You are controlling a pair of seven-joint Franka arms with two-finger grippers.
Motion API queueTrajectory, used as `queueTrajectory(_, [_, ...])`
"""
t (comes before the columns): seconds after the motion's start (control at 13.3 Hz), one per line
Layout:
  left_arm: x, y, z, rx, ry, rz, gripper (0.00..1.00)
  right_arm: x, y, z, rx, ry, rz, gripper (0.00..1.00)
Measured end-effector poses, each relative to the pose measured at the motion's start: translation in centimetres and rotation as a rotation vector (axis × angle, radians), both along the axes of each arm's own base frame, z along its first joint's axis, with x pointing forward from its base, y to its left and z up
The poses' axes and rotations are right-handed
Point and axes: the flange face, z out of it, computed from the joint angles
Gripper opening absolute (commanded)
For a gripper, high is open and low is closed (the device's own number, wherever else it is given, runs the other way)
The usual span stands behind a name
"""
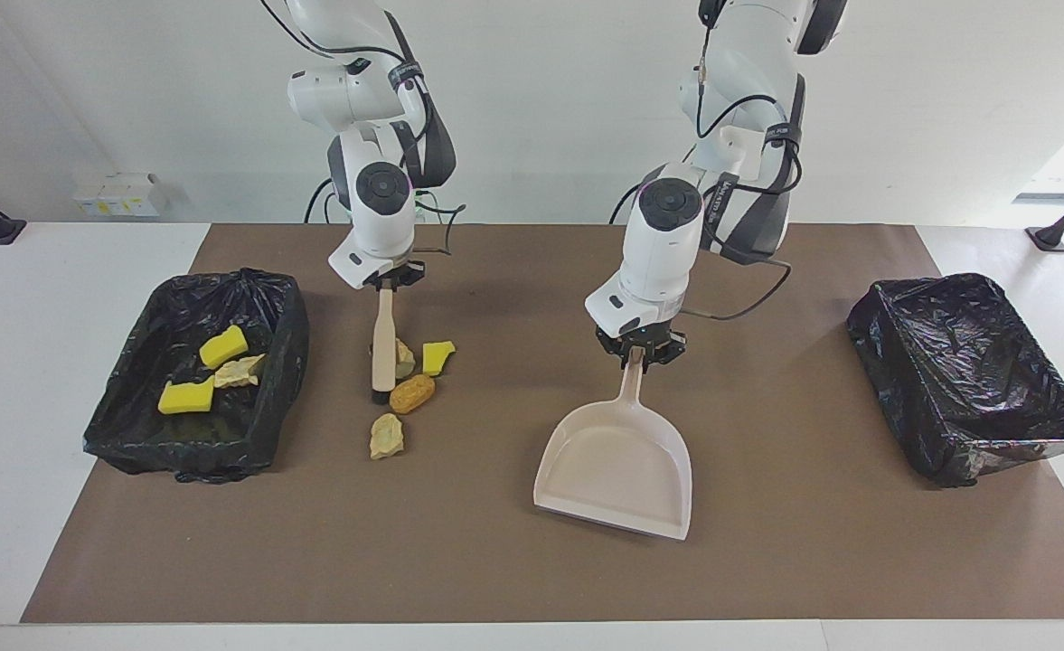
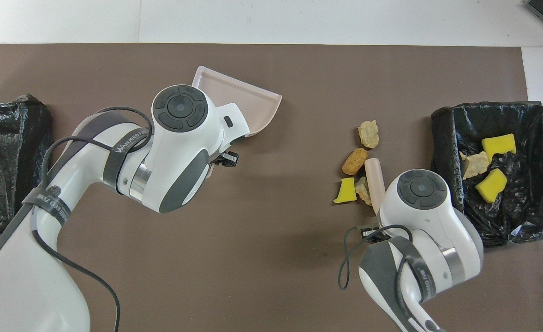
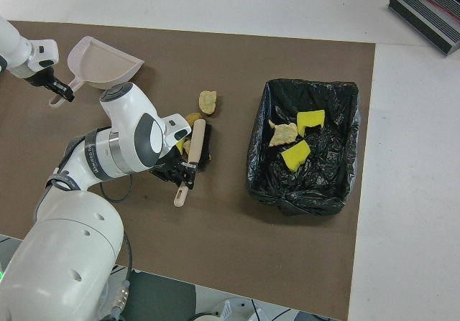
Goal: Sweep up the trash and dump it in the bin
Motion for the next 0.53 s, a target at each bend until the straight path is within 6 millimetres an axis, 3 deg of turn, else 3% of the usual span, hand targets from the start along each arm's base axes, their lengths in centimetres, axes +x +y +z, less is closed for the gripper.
queueTrajectory(0.23, [-1.0,0.6,0.3,0.031,0.074,-0.197,0.0,0.5,2.3,0.7,0.101,0.014,-0.012,0.0])
queueTrajectory(0.53, [-3.3,1.7,-1.5,0.04,0.163,-0.524,0.0,1.0,6.2,1.7,0.218,0.037,-0.036,0.0])
